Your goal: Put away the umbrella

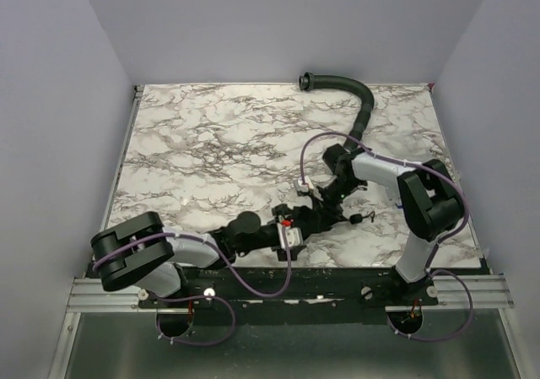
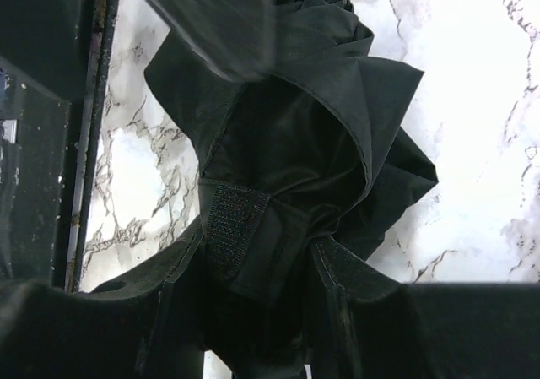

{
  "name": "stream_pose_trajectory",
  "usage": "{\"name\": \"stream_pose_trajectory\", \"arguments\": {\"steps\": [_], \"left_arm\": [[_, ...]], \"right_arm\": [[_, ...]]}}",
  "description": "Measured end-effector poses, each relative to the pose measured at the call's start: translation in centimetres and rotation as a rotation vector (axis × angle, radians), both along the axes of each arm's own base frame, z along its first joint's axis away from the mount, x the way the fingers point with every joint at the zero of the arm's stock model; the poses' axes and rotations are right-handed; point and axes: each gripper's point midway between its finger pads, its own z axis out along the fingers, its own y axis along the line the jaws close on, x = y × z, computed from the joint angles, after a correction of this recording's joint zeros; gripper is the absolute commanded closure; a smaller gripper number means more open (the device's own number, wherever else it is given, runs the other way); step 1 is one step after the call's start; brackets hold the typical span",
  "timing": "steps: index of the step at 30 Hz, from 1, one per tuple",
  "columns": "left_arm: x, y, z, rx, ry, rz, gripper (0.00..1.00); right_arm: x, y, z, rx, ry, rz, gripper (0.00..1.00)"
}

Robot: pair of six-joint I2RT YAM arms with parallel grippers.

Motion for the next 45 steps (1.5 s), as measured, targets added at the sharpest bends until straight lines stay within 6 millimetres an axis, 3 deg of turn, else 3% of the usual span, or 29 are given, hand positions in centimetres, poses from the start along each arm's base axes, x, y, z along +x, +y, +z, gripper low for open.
{"name": "stream_pose_trajectory", "arguments": {"steps": [6, 8, 10, 12, 16, 17, 19, 21, 25, 27, 31, 35, 38, 40, 42, 45], "left_arm": [[2.2, -1.5, -2.7, 0.156, -0.085, 0.022, 0.05], [2.4, -1.7, -4.0, 0.202, -0.089, 0.014, 0.12], [2.4, -1.8, -5.3, 0.241, -0.087, 0.004, 0.25], [2.7, -2.3, -5.4, 0.248, -0.089, 0.005, 0.47], [3.6, -2.9, -6.0, 0.277, -0.065, 0.037, 0.74], [3.7, -3.1, -6.1, 0.279, -0.057, 0.04, 0.81], [3.7, -3.2, -6.2, 0.278, -0.038, 0.046, 0.87], [3.9, -3.4, -6.3, 0.271, 0.001, 0.058, 0.89], [4.7, -3.7, -6.4, 0.227, 0.139, 0.103, 0.9], [5.1, -3.7, -6.4, 0.199, 0.22, 0.125, 0.91], [6.6, -3.5, -6.4, 0.129, 0.414, 0.16, 0.91], [7.3, -3.0, -6.6, 0.081, 0.586, 0.161, 0.91], [7.6, -2.9, -6.6, 0.062, 0.706, 0.146, 0.91], [7.8, -2.9, -6.7, 0.062, 0.77, 0.14, 0.91], [7.8, -2.9, -6.9, 0.062, 0.842, 0.126, 0.91], [7.9, -2.8, -7.1, 0.049, 0.939, 0.107, 0.91]], "right_arm": [[-0.4, -0.1, 0.0, -0.006, 0.027, 0.006, 0.83], [-0.5, -0.1, 0.0, -0.006, 0.033, 0.007, 0.83], [-0.5, -0.1, 0.0, -0.005, 0.035, 0.007, 0.81], [-0.5, -0.1, 0.0, -0.005, 0.036, 0.007, 0.77], [-0.5, -0.3, 0.0, -0.016, 0.047, -0.009, 0.68], [-0.4, -0.4, 0.0, -0.018, 0.049, -0.017, 0.65], [-0.4, -0.6, 0.0, -0.026, 0.053, -0.025, 0.48], [-0.2, -0.7, 0.2, -0.029, 0.055, -0.038, 0.27], [1.2, -1.5, 0.9, -0.025, 0.033, -0.104, 0.06], [2.8, -2.2, 2.1, -0.002, -0.013, -0.154, 0.03], [7.6, -3.6, 6.6, 0.074, -0.194, -0.254, 0.0], [9.7, -4.3, 10.5, 0.137, -0.36, -0.294, 0.0], [9.4, -4.1, 12.5, 0.208, -0.474, -0.298, 0.0], [8.1, -3.8, 13.2, 0.267, -0.524, -0.283, 0.0], [6.6, -3.6, 12.9, 0.308, -0.547, -0.225, 0.0], [5.3, -3.1, 10.8, 0.315, -0.551, -0.129, 0.0]]}}
